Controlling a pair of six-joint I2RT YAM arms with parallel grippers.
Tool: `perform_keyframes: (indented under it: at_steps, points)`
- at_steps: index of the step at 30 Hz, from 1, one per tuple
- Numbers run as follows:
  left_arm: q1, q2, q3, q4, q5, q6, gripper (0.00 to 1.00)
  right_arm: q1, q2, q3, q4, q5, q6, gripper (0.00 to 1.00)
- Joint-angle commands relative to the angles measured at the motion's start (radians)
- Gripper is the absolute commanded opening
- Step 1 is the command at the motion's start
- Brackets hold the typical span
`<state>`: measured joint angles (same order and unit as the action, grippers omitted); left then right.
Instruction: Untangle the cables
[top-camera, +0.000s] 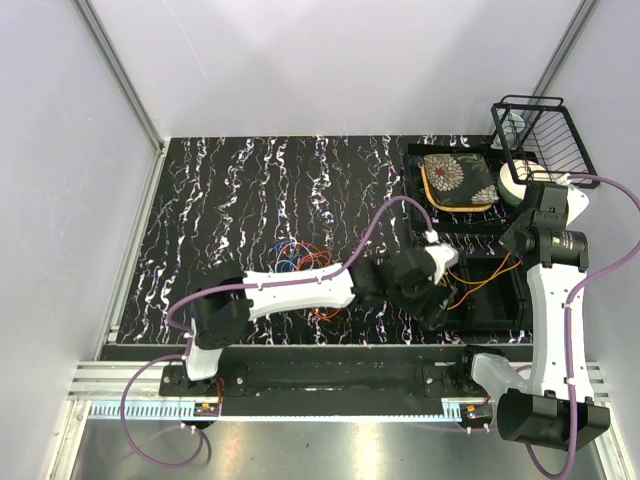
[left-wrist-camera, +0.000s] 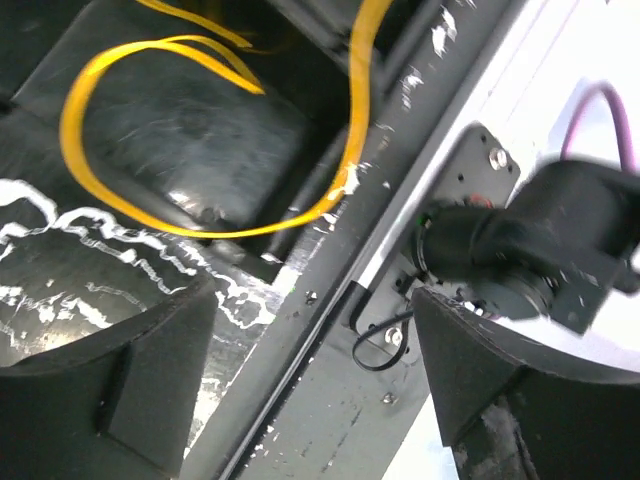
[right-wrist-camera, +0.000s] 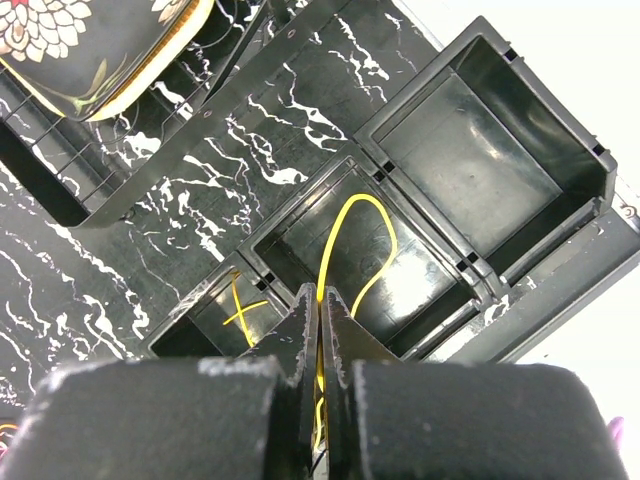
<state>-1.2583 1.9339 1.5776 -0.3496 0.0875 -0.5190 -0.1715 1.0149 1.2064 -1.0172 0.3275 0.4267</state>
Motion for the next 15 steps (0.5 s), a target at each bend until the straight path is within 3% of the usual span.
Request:
perform_keyframes:
  at_steps: [1,7,15]
  points:
    - [-0.042,-0.006,0.056,0.037,-0.075,0.16,0.83,-0.006,0.001,0.025,0.022,-0.021,0.014,0.0]
    - [-0.082,0.057,0.123,0.037,-0.156,0.341,0.78,-0.01,0.007,0.022,0.026,-0.068,0.017,0.0]
    - [-0.087,0.163,0.171,0.078,-0.216,0.428,0.66,-0.01,0.007,0.016,0.029,-0.11,0.018,0.0]
